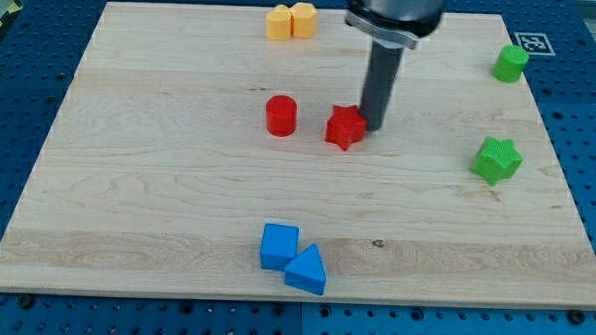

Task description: Push the green star to the right of the blue blocks

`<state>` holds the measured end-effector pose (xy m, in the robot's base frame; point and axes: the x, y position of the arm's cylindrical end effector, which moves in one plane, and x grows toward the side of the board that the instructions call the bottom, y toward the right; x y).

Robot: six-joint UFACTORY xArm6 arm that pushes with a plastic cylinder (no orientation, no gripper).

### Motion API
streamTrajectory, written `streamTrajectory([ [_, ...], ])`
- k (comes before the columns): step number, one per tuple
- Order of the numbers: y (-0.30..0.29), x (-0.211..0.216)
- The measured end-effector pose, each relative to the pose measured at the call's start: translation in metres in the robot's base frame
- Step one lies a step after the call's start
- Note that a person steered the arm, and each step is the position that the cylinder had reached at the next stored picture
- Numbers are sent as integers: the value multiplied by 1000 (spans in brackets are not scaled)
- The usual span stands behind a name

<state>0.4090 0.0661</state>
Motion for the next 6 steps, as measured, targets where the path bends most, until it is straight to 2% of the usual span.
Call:
streamTrajectory([
  [3, -46, -22],
  [6, -7, -35],
])
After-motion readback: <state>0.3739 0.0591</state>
